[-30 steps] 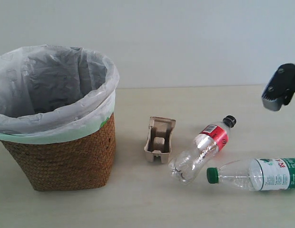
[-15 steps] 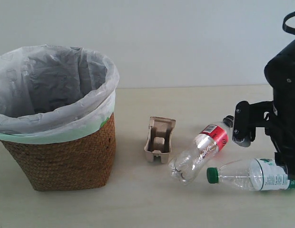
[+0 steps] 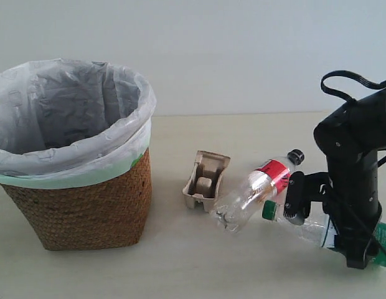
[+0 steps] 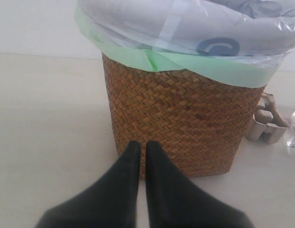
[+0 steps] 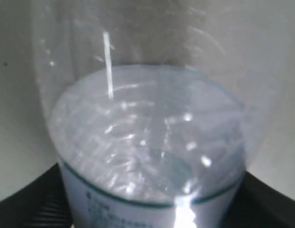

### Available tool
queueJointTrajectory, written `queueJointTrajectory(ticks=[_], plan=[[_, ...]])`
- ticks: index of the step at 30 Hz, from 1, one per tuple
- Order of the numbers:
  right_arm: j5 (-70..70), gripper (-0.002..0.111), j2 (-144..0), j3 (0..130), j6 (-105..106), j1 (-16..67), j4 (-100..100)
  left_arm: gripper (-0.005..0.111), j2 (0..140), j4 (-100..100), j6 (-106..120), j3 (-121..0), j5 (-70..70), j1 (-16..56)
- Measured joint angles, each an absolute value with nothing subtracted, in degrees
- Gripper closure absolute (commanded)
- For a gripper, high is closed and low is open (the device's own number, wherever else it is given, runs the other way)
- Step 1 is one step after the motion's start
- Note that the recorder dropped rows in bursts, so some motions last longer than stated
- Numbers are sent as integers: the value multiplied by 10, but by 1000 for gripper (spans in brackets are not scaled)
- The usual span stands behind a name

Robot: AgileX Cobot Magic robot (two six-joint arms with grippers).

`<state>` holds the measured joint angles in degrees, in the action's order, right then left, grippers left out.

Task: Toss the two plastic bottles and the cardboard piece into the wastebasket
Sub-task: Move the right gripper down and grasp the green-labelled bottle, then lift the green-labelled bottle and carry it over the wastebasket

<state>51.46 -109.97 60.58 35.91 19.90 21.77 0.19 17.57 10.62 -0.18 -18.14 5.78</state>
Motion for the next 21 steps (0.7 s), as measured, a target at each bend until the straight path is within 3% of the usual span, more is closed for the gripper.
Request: queueJointTrajectory(ticks=[2,6,7,21], plan=[[510,56,-1108,606,353,199,208,103,2,176,106,-2,-181,58],[506,103,-1106,606,349,200,203,103,2,176,106,-2,-181,58],[506,108,-1104,606,344,200,203,103,2,176,106,-2,-181,58],[545,108,-952,663,87,200,293,103,2,176,106,-2,-181,58]])
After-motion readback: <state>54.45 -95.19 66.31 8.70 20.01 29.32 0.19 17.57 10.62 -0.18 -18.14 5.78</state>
